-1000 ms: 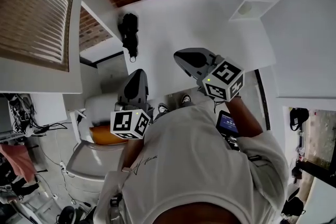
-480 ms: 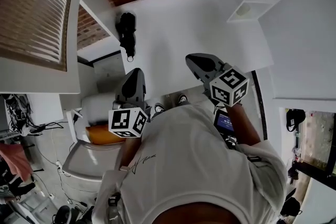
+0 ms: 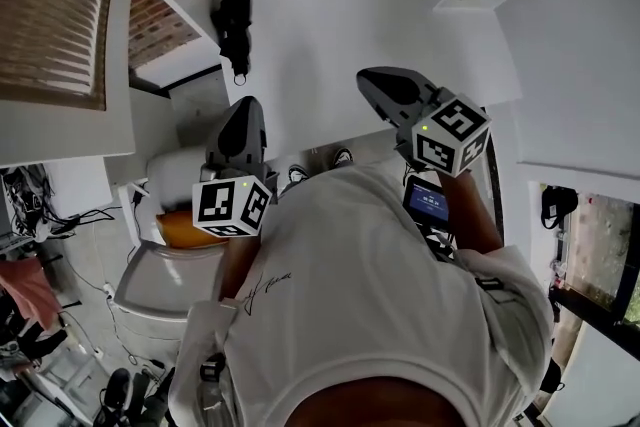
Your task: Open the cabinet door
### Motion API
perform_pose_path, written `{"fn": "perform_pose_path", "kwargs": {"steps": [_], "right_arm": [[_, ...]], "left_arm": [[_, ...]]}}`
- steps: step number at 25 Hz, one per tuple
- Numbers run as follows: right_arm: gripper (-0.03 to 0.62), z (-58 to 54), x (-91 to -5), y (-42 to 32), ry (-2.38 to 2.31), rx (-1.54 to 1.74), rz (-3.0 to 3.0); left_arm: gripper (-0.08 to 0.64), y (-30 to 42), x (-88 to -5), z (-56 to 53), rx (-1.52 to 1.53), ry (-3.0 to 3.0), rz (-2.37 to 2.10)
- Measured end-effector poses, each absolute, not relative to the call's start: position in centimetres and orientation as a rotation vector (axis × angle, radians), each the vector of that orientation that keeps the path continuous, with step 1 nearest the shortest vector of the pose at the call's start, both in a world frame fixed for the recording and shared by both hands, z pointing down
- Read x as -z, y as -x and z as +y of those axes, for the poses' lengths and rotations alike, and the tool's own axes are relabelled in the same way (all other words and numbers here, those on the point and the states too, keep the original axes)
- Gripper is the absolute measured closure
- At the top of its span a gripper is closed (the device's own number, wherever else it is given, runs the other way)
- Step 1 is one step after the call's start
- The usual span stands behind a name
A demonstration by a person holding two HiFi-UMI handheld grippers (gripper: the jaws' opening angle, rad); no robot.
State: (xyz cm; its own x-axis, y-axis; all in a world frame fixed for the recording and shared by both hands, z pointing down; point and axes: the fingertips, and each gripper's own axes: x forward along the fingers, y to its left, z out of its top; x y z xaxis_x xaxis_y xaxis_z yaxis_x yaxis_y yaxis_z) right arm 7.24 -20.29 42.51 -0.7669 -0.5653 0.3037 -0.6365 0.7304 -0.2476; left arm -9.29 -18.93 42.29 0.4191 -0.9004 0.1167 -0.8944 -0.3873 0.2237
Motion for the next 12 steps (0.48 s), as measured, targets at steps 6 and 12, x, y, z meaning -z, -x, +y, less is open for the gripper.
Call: {"fn": "perform_pose_path", "kwargs": {"steps": [6,12], "right_arm": [[0.568,-20.3,-41.4,-7.1,-0.937,-0.445,-2.742],[0.568,-20.9,-41.0,-7.0,-0.928,-0.418,-2.741]], "left_arm": [[0.543,9.1,-42.6,-18.7,0.033,-2.417,-1.559],[0.543,9.2,-42.3,-19.2,0.052,-2.424,-1.566]]}}
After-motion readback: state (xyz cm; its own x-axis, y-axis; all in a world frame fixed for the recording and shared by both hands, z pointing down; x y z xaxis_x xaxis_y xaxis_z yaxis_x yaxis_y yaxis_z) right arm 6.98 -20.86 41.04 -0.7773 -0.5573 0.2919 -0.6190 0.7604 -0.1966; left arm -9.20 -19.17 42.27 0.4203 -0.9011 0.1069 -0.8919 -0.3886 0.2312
